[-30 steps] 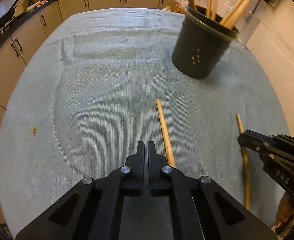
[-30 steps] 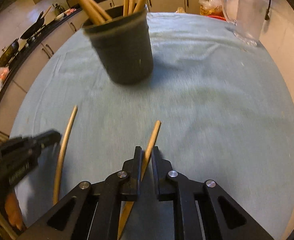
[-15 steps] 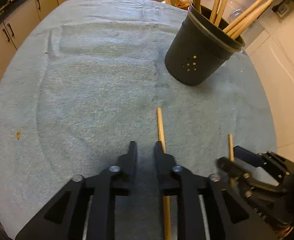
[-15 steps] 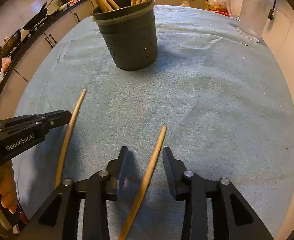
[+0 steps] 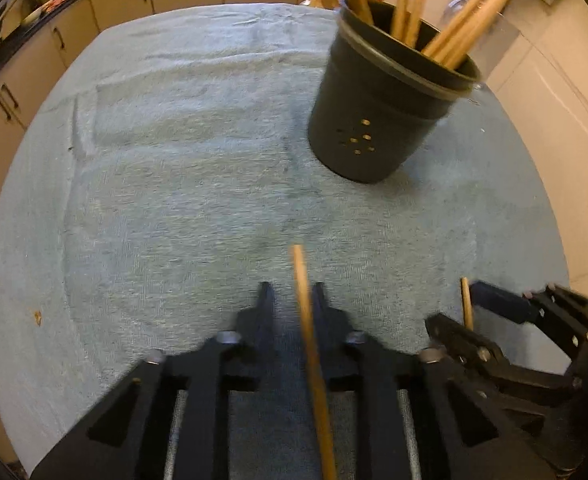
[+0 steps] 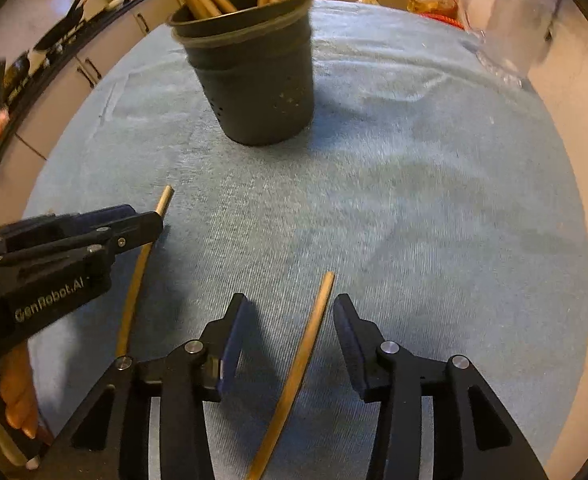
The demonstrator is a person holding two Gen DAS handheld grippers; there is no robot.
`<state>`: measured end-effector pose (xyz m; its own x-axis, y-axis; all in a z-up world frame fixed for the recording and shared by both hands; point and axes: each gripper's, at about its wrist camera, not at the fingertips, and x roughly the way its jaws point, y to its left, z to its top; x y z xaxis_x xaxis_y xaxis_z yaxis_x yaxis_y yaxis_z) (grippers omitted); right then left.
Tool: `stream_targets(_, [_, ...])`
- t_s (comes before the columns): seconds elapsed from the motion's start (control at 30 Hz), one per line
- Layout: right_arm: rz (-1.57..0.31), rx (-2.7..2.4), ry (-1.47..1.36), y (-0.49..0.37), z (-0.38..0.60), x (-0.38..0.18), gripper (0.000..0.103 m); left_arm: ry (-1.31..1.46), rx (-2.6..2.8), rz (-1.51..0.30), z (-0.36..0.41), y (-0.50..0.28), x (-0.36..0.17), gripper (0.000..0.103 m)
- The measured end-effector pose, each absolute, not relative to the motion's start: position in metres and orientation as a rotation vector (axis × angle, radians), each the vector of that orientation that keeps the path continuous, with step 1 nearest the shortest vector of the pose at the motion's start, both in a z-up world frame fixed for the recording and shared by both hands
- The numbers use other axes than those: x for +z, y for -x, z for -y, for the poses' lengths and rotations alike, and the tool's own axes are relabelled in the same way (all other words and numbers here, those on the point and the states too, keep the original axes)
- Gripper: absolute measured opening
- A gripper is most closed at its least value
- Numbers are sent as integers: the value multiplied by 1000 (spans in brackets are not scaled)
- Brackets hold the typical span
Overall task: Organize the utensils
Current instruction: 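Lift the left tool's chopstick while the right tool closes on the last chopstick, then raise both held chopsticks upright and carry them toward the utensil holder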
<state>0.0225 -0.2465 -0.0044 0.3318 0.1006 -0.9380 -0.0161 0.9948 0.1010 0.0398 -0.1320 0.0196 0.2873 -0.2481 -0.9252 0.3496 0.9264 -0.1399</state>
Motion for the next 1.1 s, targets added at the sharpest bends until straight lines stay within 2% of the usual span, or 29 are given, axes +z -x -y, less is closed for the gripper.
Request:
stream_targets(0.03, [-1206, 72, -36, -23, 242, -4, 28, -87, -405, -1217, 132, -39, 19, 5])
stream_targets(0.1, [-1176, 94, -22, -23, 241, -4, 9, -74, -392, -1209, 128, -37, 20, 5])
stream_targets(0.3, [-1093, 130, -153, -9, 262, 11, 6, -69, -362, -1091, 114, -5, 55, 5])
stream_targets(0.67, [-793, 113, -213, 44, 279, 94, 6, -65, -350, -800, 106, 68, 140, 5])
stream_targets(1.1, [-564, 136, -214, 137, 289, 151, 6, -58, -348, -667, 106, 132, 169, 5])
